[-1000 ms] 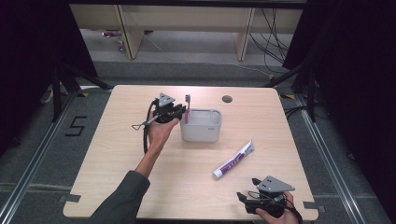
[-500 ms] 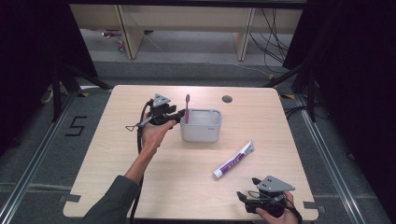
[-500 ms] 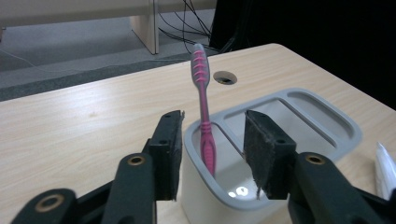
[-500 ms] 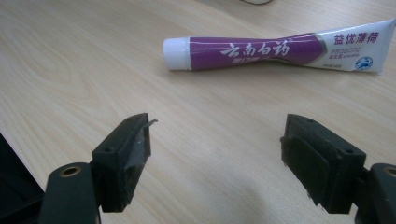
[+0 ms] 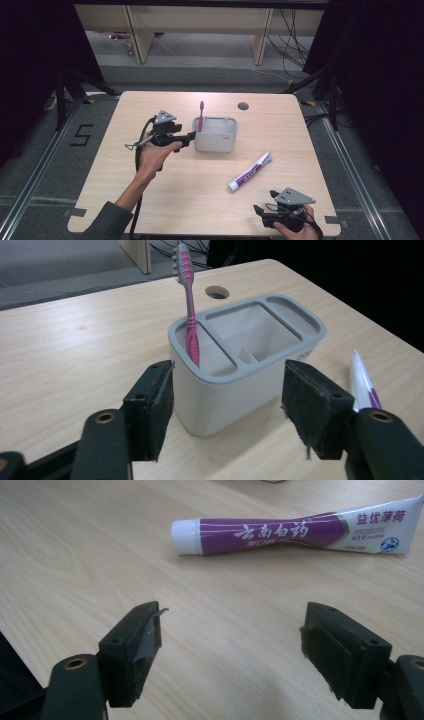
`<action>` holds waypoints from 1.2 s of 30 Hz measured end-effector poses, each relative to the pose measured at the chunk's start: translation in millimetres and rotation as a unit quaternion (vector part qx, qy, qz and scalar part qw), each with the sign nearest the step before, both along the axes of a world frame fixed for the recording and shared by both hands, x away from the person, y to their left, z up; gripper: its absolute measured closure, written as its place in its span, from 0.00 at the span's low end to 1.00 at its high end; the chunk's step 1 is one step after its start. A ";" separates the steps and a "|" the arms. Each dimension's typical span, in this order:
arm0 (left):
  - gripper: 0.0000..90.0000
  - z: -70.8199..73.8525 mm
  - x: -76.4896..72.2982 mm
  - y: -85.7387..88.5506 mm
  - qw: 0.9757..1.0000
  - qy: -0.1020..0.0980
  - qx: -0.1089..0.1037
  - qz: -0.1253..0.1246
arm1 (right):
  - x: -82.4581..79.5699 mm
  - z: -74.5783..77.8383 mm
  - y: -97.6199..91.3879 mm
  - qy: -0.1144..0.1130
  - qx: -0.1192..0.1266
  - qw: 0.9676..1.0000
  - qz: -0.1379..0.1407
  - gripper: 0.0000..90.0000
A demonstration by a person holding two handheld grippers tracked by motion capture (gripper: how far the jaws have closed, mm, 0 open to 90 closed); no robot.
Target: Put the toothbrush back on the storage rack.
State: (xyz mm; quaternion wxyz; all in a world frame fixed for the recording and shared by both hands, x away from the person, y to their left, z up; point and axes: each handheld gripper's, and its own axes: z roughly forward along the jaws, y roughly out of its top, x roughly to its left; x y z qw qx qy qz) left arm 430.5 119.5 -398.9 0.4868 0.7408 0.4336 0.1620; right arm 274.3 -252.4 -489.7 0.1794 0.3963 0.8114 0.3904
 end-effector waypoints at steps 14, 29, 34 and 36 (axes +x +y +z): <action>0.35 -1.9 -38.0 12.2 0.999 0.013 -0.015 -0.045 | 0.0 -0.5 -2.8 0.002 0.002 1.000 -0.019 0.27; 0.29 -15.7 -66.1 23.8 0.998 0.018 0.001 -0.061 | 1.1 -1.1 -5.0 0.008 0.004 1.000 -0.025 0.26; 0.27 -22.8 -75.1 28.4 0.998 0.022 0.004 -0.065 | 0.1 -1.2 -4.9 0.013 0.008 0.999 -0.040 0.26; 0.27 -28.9 -80.9 31.2 0.997 0.023 0.001 -0.069 | 1.1 -1.6 -5.7 0.022 0.015 0.999 -0.036 0.26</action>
